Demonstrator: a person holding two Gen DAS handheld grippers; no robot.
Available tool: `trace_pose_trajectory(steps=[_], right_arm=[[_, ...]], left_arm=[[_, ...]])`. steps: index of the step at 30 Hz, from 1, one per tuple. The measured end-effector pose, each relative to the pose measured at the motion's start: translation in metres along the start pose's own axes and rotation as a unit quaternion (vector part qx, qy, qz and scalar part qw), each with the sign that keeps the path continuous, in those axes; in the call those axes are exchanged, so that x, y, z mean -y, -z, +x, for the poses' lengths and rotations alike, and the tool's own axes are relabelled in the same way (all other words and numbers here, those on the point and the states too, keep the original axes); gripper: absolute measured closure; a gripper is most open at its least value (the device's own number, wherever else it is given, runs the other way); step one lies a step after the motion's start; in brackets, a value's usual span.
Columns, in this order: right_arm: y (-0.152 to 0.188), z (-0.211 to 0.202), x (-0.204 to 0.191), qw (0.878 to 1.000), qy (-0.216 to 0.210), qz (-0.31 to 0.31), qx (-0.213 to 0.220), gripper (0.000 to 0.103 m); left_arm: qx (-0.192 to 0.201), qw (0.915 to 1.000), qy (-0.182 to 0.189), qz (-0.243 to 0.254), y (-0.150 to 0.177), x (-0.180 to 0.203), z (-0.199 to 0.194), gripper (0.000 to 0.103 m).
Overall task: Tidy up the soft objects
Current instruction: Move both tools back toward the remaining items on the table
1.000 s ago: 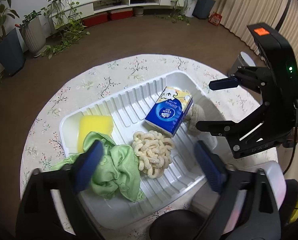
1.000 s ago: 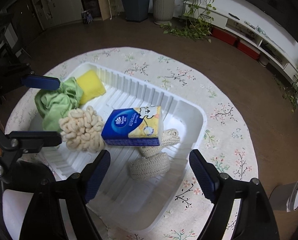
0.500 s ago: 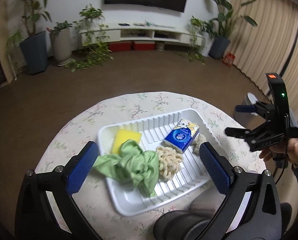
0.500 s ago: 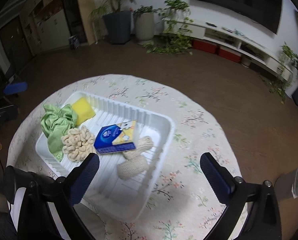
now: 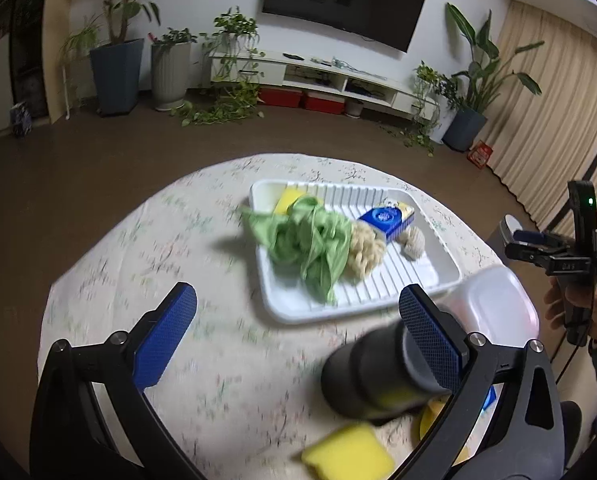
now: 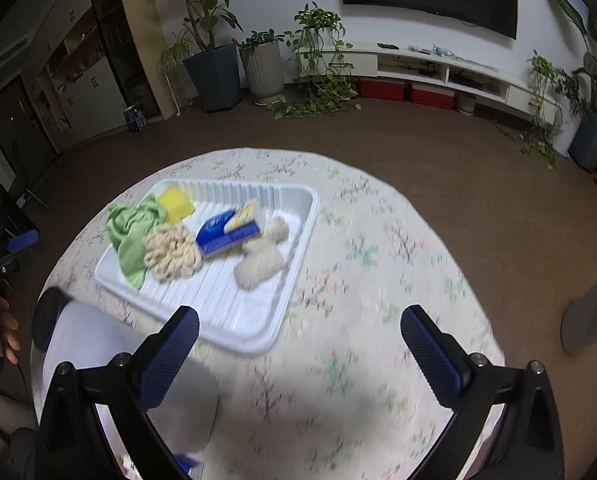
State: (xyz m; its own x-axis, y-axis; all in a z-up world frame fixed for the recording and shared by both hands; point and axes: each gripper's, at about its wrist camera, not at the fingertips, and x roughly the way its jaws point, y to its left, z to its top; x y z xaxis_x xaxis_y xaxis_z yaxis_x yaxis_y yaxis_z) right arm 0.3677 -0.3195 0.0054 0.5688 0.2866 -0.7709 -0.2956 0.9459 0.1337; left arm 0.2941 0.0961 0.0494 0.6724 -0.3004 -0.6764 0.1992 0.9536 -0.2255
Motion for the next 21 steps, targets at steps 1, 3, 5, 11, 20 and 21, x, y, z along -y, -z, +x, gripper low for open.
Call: trace_pose_trajectory(steps=[1, 3, 5, 11, 20, 21], right_arm=[[0.007, -0.003, 0.0, 1.0, -0.001, 0.004, 0.0, 0.0], [0.018, -0.009, 0.001, 1.0, -0.003, 0.013, 0.002, 0.0], [0.03, -0.017, 0.003, 1.0, -0.006, 0.024, 0.005, 0.0], [0.068, -0.04, 0.0, 0.999, -0.005, 0.042, 0.01, 0.0], [0.127, -0.056, -0.024, 0.998, -0.019, 0.056, -0.002, 0.0], [0.133, -0.057, -0.028, 0.998, -0.021, 0.055, -0.003, 0.0]], left_arm=[[0.001, 1.0, -0.001, -0.004, 0.006, -0.003, -0.004, 0.0], [0.006, 0.9999, -0.006, -0.01, 0.018, -0.006, -0.014, 0.0], [0.011, 0.9998, -0.011, -0.016, 0.029, -0.008, -0.024, 0.0], [0.011, 0.9992, -0.018, -0.035, 0.065, -0.017, -0.045, 0.0], [0.004, 0.9988, -0.008, -0.049, 0.123, -0.005, -0.068, 0.0], [0.002, 0.9987, -0.006, -0.05, 0.127, -0.003, -0.069, 0.0]])
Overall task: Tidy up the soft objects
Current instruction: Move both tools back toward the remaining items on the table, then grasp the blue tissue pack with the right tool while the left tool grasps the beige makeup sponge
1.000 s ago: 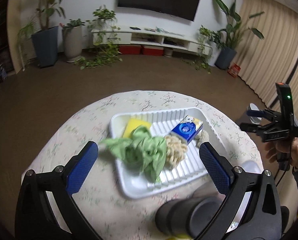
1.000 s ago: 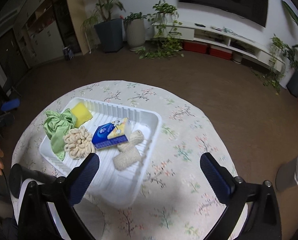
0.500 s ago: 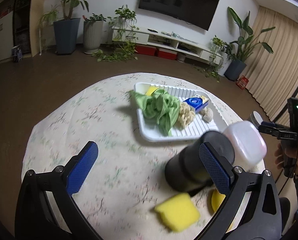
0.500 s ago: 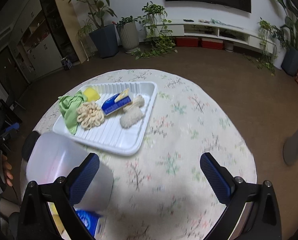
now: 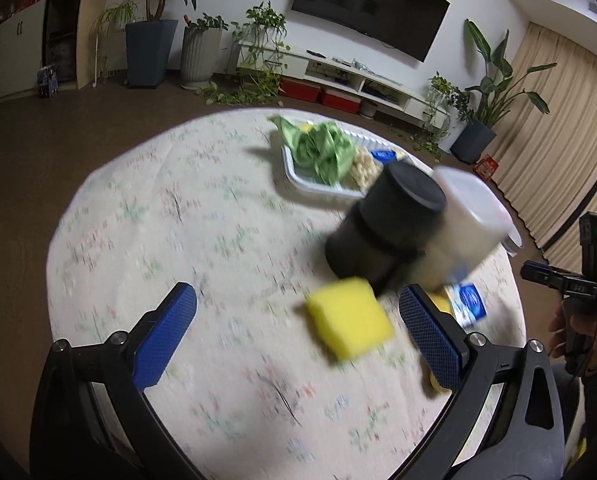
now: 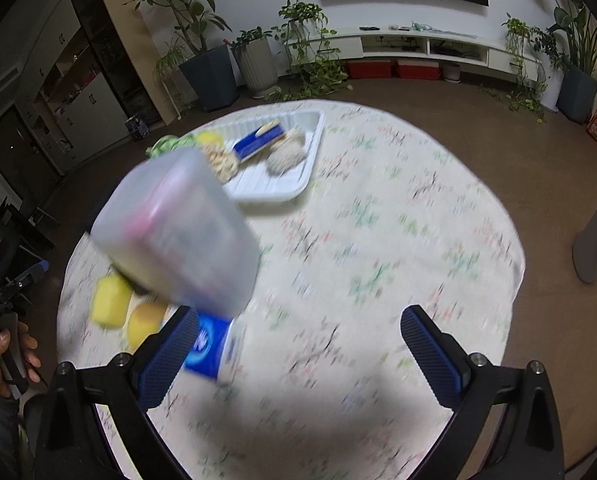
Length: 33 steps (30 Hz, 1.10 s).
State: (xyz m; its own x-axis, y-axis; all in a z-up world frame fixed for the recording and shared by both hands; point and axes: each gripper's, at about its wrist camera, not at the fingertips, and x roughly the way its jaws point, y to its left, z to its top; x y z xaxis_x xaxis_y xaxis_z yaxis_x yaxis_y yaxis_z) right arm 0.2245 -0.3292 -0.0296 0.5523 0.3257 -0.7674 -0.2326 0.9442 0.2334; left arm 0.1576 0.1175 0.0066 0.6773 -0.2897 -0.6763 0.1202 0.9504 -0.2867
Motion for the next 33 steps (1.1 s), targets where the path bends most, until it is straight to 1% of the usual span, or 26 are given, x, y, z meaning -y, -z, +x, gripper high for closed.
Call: trace_pose_trajectory(steps=[6, 12, 16, 21, 24, 28, 33], right_arm=[[0.033, -0.003, -0.024, 1.0, -0.01, -0.008, -0.007, 0.0], [0.062, -0.003, -0.046, 1.0, -0.025, -0.012, -0.012, 0.0], [0.079, -0.002, -0.064, 0.999, -0.028, -0.024, -0.011, 0.0], [0.084, 0.002, -0.081, 0.999, -0.024, -0.043, -0.004, 0.0], [0.081, 0.005, -0.089, 0.998, -0.006, -0.064, 0.002, 0.0], [0.074, 0.012, -0.086, 0.998, 0.0, -0.064, 0.002, 0.0], [0.061, 0.02, -0.08, 0.998, 0.0, -0.055, -0.005, 0.0]], left_arm=[[-0.007, 0.9999, 0.012, 0.001, 0.028, 0.015, -0.011, 0.0], [-0.007, 0.9997, 0.015, 0.019, 0.049, 0.035, -0.022, 0.0], [-0.013, 0.9989, 0.026, 0.035, 0.064, 0.055, -0.022, 0.0], [-0.028, 0.998, 0.039, 0.041, 0.083, 0.074, -0.009, 0.0], [-0.035, 0.9979, 0.038, 0.041, 0.085, 0.083, 0.001, 0.0], [-0.03, 0.9978, 0.031, 0.051, 0.083, 0.098, 0.008, 0.0], [-0.031, 0.9957, 0.022, 0.085, 0.086, 0.126, 0.021, 0.0]])
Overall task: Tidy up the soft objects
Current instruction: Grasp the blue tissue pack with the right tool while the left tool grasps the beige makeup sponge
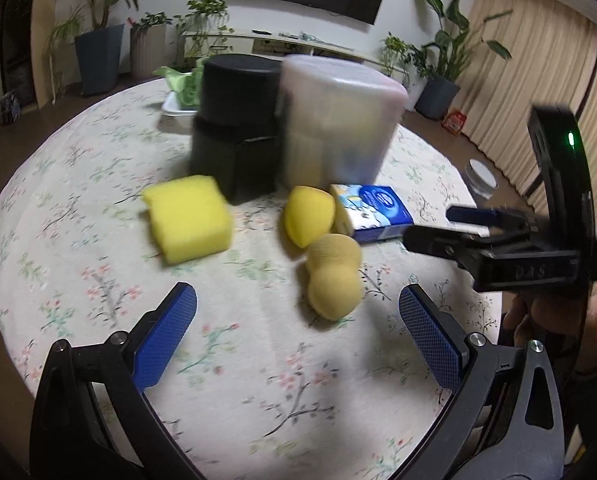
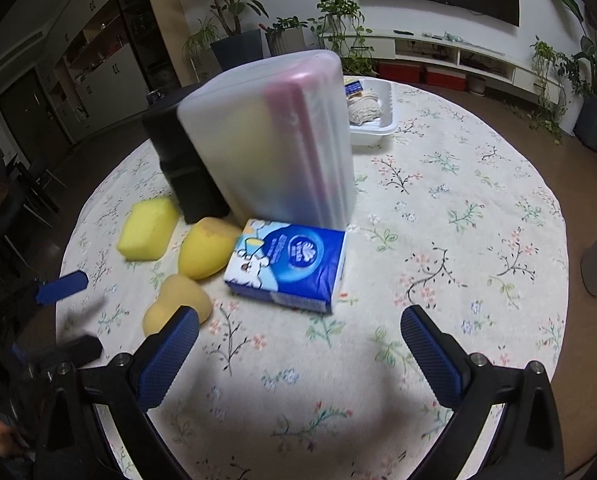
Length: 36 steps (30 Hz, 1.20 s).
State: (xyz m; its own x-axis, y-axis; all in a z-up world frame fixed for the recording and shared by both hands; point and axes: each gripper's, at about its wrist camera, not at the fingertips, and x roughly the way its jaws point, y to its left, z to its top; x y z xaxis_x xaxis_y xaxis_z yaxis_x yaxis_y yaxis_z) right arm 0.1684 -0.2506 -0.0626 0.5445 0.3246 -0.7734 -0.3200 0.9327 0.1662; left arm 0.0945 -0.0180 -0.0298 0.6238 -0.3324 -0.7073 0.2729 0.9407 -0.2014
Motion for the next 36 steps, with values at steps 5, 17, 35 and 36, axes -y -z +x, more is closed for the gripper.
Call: trace_pose_trajectory(steps=[5, 17, 35, 36], right_arm=[[-0.008, 0.006, 0.001, 1.0, 0.0, -0.011, -0.01, 0.0], [-0.02, 0.031, -0.004, 0.999, 0.001, -0.016, -0.039, 0.003], [-0.025, 0.052, -0.019, 0.998, 0.02, -0.02, -0.054, 0.008], [-0.025, 0.054, -0.021, 0.998, 0.02, -0.02, -0.055, 0.008]], left_arm=[[-0.021, 0.9997, -0.001, 0.009, -0.002, 0.012, 0.019, 0.0], [-0.05, 0.9979, -0.033, 0.024, -0.006, 0.021, 0.046, 0.042], [-0.057, 0.9967, -0.058, 0.01, -0.009, 0.022, 0.053, 0.042], [-0.057, 0.9964, -0.062, 0.01, -0.009, 0.023, 0.053, 0.042]])
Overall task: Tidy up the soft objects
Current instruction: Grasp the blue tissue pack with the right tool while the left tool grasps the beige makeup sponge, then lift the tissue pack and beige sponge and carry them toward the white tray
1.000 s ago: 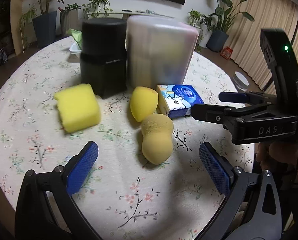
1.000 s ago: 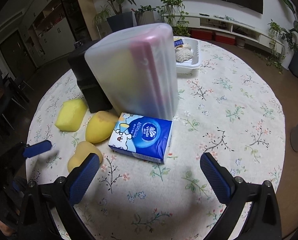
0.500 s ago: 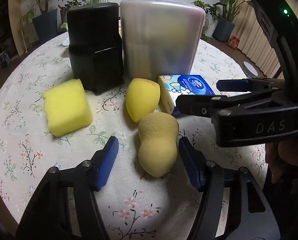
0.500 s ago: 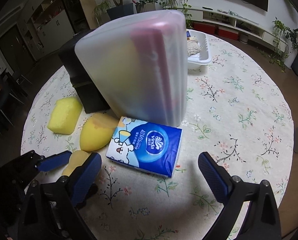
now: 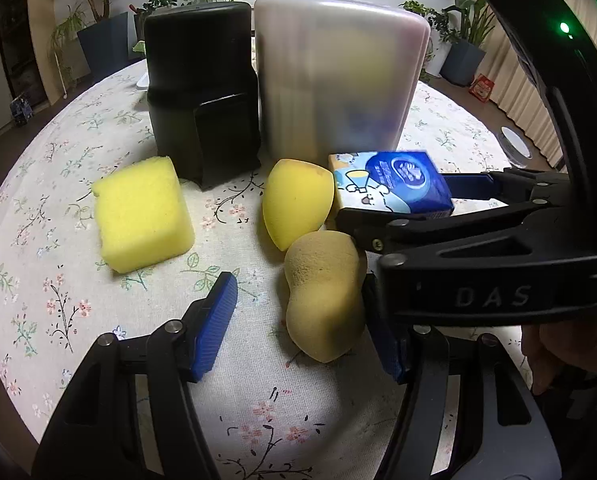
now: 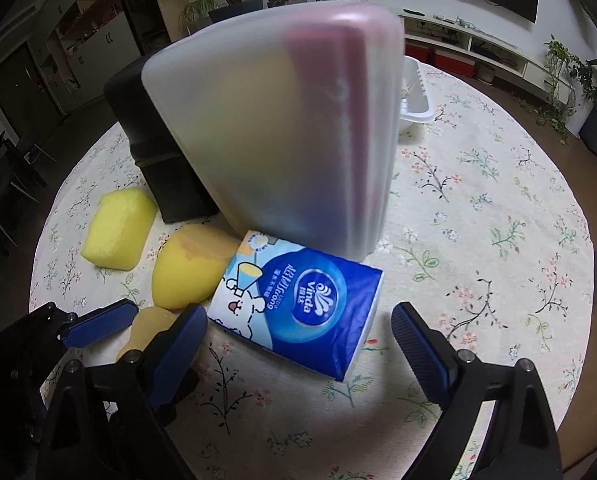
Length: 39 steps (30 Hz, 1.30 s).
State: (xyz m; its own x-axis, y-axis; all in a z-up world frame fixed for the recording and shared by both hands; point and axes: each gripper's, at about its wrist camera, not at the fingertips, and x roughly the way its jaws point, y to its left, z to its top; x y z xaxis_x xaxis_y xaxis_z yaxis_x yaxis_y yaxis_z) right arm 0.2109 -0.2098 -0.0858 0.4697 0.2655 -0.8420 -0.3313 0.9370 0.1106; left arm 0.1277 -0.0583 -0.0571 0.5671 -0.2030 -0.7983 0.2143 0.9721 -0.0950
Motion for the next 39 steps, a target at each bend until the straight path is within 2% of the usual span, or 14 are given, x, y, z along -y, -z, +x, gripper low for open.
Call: trace_pose_trajectory(steps=[9, 11, 16, 21, 27, 31, 36, 39], right_arm=[[-0.002, 0.006, -0.002, 1.0, -0.013, 0.014, 0.001, 0.009], [-0.001, 0.005, -0.001, 1.0, -0.016, 0.017, 0.002, 0.01], [0.005, 0.003, 0.0, 1.0, -0.024, 0.017, 0.005, 0.012], [0.015, -0.004, 0.005, 0.999, -0.028, 0.011, 0.008, 0.013], [0.016, -0.005, 0.006, 1.0, -0.026, 0.005, 0.012, 0.014], [0.017, -0.006, 0.005, 1.0, -0.022, 0.005, 0.014, 0.014], [0.016, -0.005, 0.003, 1.0, -0.021, 0.002, 0.01, 0.013], [0.017, -0.003, -0.002, 1.0, -0.009, -0.009, 0.009, 0.013]], left_arm=[[0.009, 0.9997, 0.003, -0.024, 0.004, -0.006, -0.001, 0.043], [0.011, 0.9996, 0.005, -0.027, 0.005, -0.007, -0.003, 0.045], [0.018, 0.9991, 0.021, -0.032, 0.008, -0.009, -0.005, 0.06], [0.014, 0.9997, 0.009, -0.018, 0.007, -0.004, -0.003, 0.059], [0.019, 0.9991, 0.021, -0.033, 0.009, -0.008, -0.005, 0.058], [0.017, 0.9999, -0.002, -0.001, 0.01, 0.002, -0.004, 0.057], [0.02, 0.9998, -0.006, -0.005, 0.013, 0.003, -0.006, 0.057], [0.01, 0.9996, -0.022, 0.012, 0.011, 0.009, -0.004, 0.057]])
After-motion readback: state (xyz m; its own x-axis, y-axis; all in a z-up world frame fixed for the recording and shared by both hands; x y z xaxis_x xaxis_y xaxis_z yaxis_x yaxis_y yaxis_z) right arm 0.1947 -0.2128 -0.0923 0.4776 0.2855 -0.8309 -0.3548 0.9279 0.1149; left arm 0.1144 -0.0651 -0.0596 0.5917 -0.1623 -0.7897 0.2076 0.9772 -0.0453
